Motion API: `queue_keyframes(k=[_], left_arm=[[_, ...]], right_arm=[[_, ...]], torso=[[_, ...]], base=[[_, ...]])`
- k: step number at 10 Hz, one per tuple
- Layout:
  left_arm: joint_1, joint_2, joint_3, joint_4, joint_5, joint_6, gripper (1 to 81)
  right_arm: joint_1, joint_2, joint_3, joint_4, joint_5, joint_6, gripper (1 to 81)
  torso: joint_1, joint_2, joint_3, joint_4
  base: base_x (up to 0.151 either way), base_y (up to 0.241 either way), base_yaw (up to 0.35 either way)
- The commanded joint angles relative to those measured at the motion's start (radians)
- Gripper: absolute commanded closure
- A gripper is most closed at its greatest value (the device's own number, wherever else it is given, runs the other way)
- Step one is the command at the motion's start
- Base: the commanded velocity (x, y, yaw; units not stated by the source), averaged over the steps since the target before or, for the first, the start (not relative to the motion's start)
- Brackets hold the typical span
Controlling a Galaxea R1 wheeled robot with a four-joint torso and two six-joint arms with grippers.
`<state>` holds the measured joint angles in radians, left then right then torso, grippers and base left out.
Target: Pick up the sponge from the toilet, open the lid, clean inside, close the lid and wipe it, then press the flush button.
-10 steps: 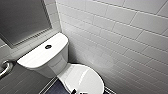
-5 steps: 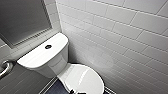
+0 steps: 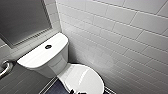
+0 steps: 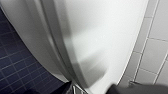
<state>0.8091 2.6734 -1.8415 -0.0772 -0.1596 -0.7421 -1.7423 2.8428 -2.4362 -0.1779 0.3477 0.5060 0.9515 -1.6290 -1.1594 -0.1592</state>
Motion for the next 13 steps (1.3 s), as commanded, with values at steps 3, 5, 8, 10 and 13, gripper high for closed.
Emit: queue_keyframes(k=[3, 5, 8, 10, 13], left_arm=[[-0.109, 0.004, 0.056, 0.013, 0.002, -0.002, 1.0], [-0.109, 0.045, -0.022, 0.014, 0.008, -0.002, 1.0], [-0.121, 0.063, -0.052, 0.024, -0.001, -0.002, 1.0], [-0.142, 0.045, -0.030, 0.024, -0.011, -0.003, 1.0], [-0.144, 0.033, -0.041, 0.024, -0.055, -0.013, 1.0]], right_arm=[[-0.041, -0.018, 0.014, -0.018, -0.085, 0.000, 81.1], [-0.044, -0.020, 0.017, -0.018, -0.085, 0.000, 81.1], [-0.046, -0.018, 0.017, -0.018, -0.085, 0.000, 81.1], [-0.049, -0.018, 0.025, -0.018, -0.085, 0.000, 81.1], [-0.052, -0.023, 0.031, -0.018, -0.085, 0.000, 81.1]], torso=[[0.000, 0.000, 0.000, 0.000], [0.000, 0.000, 0.000, 0.000], [0.000, 0.000, 0.000, 0.000], [0.000, 0.000, 0.000, 0.000], [0.000, 0.000, 0.000, 0.000]], base=[[0.000, 0.000, 0.000], [0.000, 0.000, 0.000], [0.000, 0.000, 0.000], [0.000, 0.000, 0.000], [0.000, 0.000, 0.000]])
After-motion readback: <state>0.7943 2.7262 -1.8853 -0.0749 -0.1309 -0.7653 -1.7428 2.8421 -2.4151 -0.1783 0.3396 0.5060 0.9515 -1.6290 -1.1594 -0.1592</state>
